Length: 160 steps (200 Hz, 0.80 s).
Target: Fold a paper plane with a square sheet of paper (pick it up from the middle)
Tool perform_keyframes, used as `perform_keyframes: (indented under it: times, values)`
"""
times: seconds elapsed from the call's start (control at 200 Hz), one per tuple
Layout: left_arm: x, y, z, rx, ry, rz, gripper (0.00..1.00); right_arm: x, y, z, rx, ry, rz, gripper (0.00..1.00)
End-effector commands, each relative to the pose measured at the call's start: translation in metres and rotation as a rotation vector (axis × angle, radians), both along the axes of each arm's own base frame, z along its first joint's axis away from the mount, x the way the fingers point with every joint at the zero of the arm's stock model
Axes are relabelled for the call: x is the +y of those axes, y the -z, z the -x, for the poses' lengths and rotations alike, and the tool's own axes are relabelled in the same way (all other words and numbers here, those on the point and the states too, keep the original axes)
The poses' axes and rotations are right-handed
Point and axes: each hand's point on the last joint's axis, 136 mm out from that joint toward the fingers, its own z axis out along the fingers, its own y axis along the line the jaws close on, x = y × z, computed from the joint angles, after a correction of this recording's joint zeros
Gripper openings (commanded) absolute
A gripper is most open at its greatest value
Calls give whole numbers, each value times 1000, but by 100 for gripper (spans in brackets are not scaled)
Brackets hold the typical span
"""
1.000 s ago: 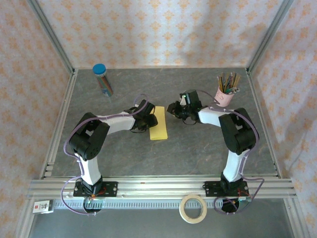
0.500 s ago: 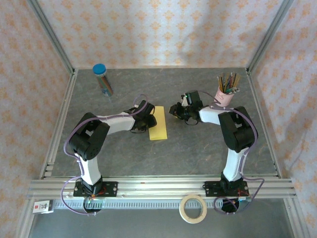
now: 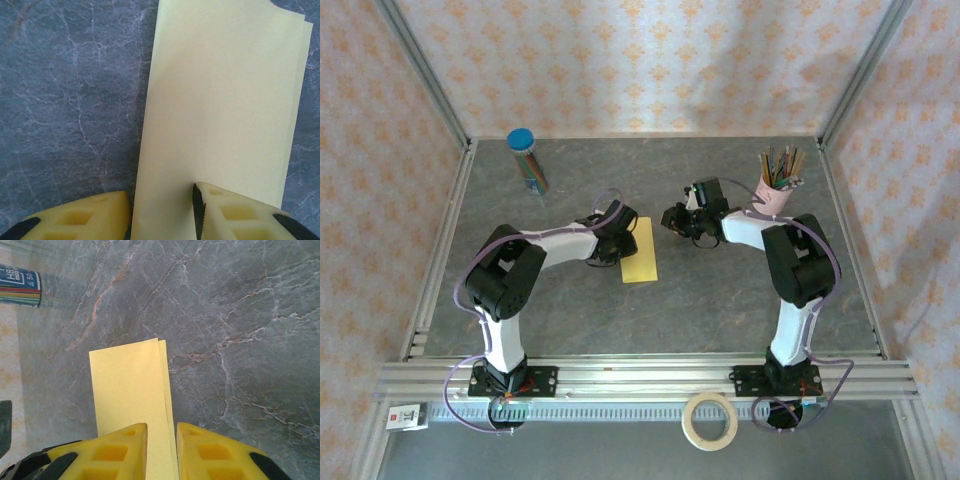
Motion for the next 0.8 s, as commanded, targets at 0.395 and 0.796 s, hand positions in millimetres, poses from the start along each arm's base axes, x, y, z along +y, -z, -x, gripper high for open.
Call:
perform_keyframes:
  times: [0.395, 0.796]
  values:
    - [13, 70, 37, 177, 72, -114, 41, 9, -1, 0, -11, -13, 18, 22]
    - [15, 77, 39, 197, 49, -118, 41, 24, 4, 6, 3, -46, 10, 22]
